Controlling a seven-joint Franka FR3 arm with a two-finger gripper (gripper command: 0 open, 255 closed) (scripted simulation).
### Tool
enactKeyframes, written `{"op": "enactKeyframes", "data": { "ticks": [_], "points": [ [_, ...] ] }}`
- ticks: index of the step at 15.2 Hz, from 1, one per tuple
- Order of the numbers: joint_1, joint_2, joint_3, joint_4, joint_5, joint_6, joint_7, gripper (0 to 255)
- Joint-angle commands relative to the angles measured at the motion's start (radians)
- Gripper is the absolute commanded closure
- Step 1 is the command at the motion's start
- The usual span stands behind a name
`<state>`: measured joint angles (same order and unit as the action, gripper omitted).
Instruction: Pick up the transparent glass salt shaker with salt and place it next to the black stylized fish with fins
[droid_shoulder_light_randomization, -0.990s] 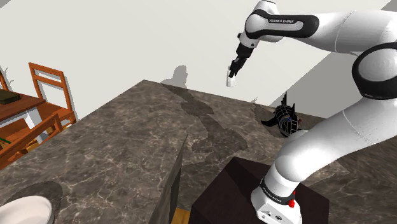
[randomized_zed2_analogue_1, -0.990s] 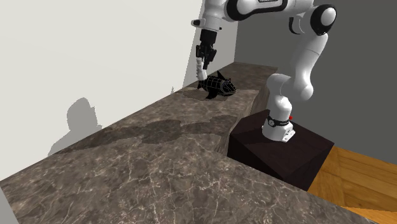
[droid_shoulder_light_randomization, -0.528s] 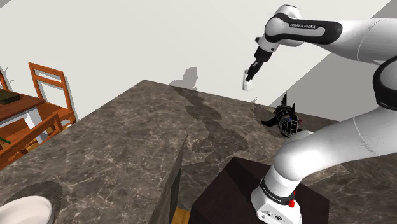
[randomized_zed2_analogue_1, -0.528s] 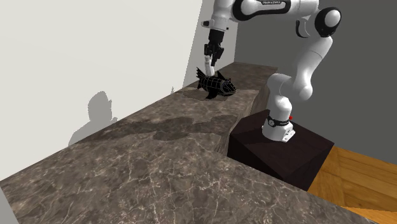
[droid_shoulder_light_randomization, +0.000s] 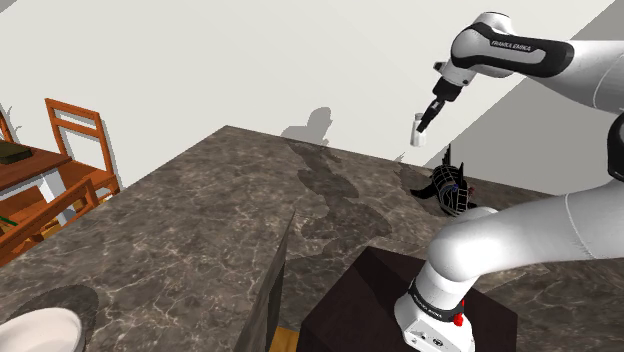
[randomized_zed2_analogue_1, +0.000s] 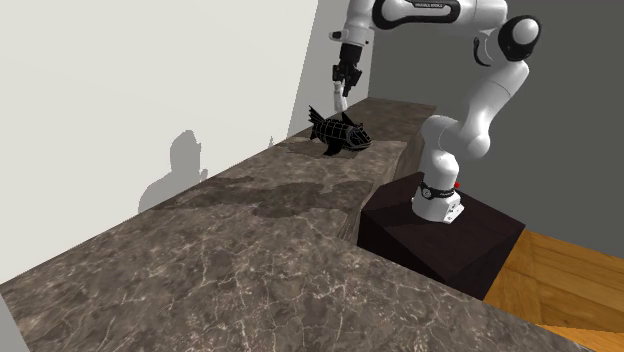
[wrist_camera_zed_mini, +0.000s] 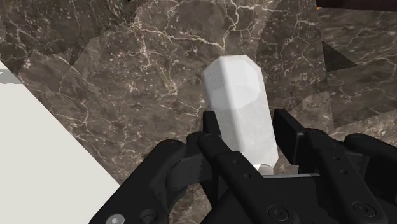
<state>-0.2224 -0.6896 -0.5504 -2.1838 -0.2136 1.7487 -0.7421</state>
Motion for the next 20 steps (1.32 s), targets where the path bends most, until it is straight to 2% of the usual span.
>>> {"op": "enactKeyframes", "data": {
  "ticks": [1,20],
  "points": [
    [-0.015,-0.018,-0.027,-0.004,-0.017,-0.009,-0.035,255],
    [-0.044,-0.035,-0.095,-0.261,-0.072,0.232,-0.044,255]
  ]
}}
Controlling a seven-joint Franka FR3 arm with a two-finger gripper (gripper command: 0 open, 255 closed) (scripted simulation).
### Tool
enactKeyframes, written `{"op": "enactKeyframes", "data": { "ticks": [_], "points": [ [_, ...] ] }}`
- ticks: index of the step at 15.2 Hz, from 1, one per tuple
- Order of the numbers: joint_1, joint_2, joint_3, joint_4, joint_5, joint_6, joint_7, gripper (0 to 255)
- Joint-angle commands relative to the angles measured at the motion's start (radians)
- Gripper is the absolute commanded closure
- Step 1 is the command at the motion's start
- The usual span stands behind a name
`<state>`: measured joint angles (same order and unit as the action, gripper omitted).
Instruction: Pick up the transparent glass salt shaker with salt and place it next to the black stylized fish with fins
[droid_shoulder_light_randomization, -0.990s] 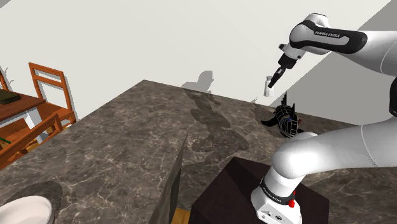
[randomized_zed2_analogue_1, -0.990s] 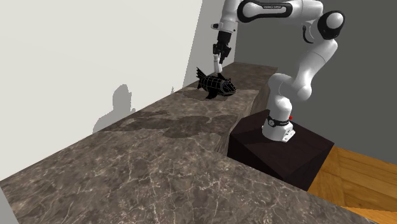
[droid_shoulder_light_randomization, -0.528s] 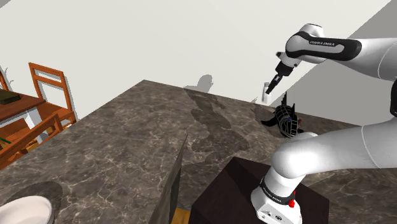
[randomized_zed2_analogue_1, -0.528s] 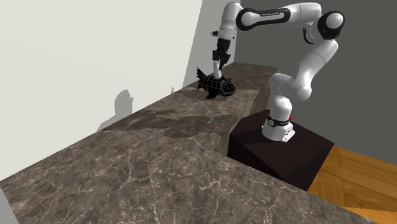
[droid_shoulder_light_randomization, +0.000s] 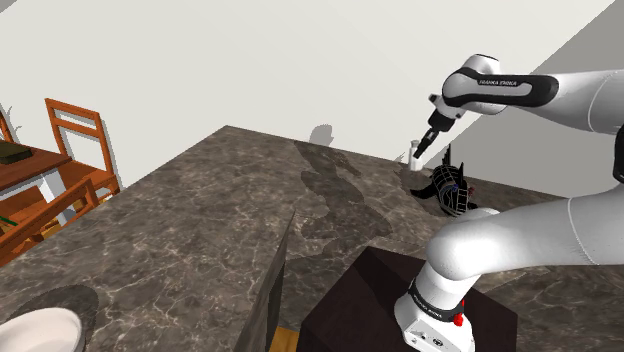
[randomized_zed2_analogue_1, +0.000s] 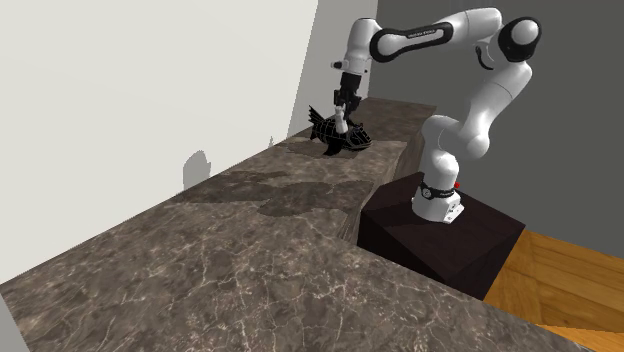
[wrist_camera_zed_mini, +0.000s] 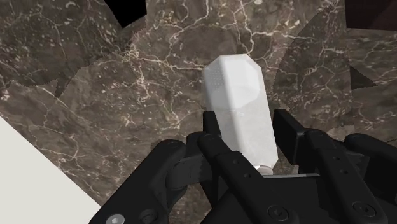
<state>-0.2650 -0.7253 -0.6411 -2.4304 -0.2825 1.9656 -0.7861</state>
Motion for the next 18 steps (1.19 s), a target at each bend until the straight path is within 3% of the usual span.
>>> {"op": "enactKeyframes", "data": {
  "ticks": [1,18],
  "points": [
    [-0.002,0.002,-0.009,-0.026,-0.006,0.028,-0.001,255],
    [-0.001,0.075,-0.111,-0.199,-0.051,0.276,-0.025,255]
  ]
}}
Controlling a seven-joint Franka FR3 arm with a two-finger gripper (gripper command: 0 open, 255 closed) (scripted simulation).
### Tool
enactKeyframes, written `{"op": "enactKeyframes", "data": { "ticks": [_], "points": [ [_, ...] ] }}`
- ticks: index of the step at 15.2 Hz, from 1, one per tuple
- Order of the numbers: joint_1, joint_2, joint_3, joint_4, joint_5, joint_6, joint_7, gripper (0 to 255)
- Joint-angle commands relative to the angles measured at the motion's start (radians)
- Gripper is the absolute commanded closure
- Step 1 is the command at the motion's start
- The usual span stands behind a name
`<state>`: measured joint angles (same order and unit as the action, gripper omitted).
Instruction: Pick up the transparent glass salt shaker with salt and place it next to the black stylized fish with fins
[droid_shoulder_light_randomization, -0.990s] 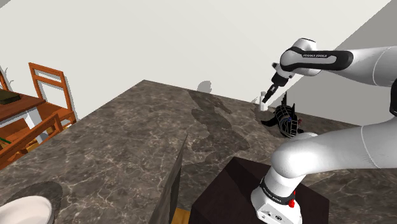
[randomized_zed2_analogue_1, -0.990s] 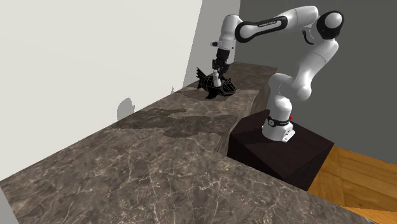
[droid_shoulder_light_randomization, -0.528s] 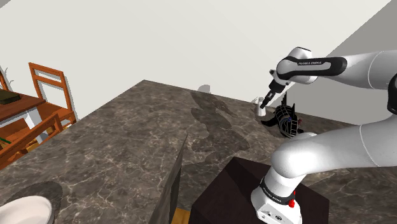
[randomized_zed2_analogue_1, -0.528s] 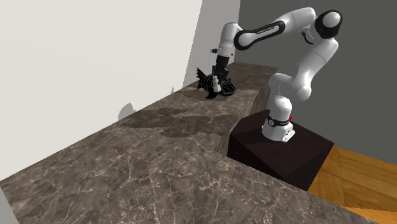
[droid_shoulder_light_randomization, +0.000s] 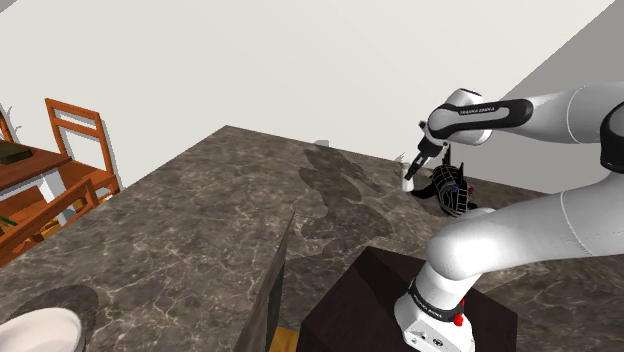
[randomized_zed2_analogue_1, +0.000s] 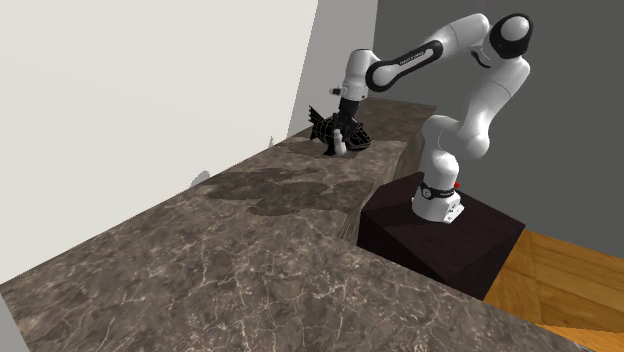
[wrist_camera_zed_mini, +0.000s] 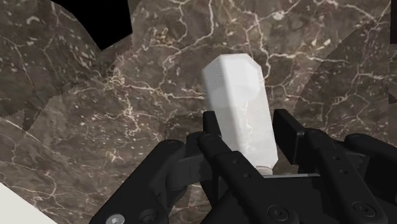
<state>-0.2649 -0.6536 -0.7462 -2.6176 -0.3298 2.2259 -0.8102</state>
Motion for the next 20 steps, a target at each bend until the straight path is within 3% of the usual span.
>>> {"op": "enactKeyframes", "data": {
  "ticks": [1,12,19,20],
  "points": [
    [0.0,0.011,-0.013,-0.02,-0.005,0.031,-0.003,255],
    [0.04,0.12,-0.111,-0.1,-0.01,0.222,-0.038,255],
    [0.04,0.12,-0.111,-0.1,-0.01,0.222,-0.038,255],
    [0.04,0.12,-0.111,-0.1,-0.01,0.222,-0.038,0]
  ]
}}
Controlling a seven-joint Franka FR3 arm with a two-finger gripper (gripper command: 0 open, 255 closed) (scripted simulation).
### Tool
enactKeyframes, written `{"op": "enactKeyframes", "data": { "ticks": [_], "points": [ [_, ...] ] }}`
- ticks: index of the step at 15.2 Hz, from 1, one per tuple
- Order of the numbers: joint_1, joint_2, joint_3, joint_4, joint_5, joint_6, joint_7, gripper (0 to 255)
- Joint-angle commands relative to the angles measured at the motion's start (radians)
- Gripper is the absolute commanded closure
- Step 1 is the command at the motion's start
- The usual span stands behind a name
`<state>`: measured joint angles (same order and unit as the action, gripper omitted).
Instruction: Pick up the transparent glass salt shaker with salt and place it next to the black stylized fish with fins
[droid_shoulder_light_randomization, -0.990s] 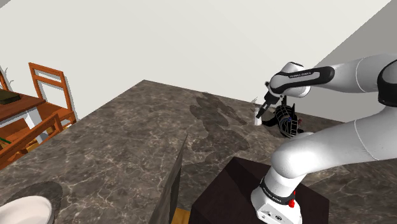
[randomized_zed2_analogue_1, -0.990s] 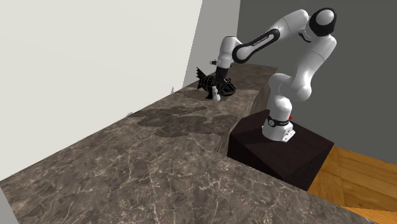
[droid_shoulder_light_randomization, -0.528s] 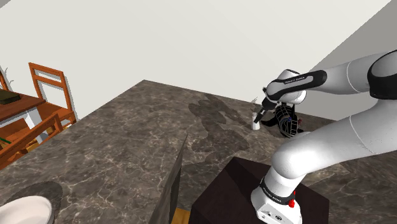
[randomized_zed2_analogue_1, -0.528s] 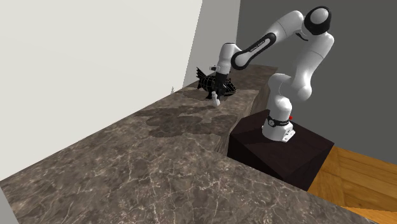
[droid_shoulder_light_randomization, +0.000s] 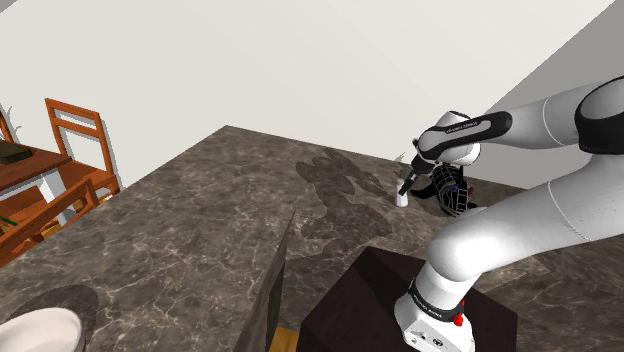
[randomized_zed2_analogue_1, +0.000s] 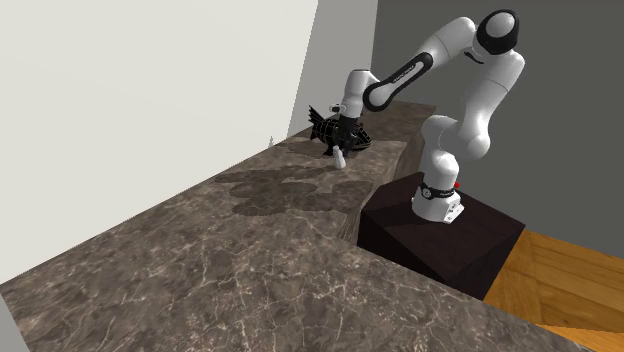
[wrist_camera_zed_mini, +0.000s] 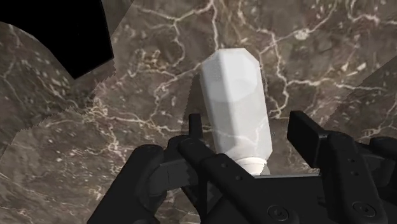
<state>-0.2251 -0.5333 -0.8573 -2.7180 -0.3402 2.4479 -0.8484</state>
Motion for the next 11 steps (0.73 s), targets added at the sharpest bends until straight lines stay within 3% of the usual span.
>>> {"op": "enactKeyframes", "data": {
  "ticks": [1,5,9,11],
  "points": [
    [0.0,0.0,0.0,0.0,0.0,0.0,0.0,0],
    [0.0,0.0,0.0,0.0,0.0,0.0,0.0,0],
    [-0.061,-0.12,0.084,0.05,-0.012,-0.172,0.02,0],
    [-0.061,-0.12,0.084,0.05,-0.012,-0.172,0.02,0]
  ]
}}
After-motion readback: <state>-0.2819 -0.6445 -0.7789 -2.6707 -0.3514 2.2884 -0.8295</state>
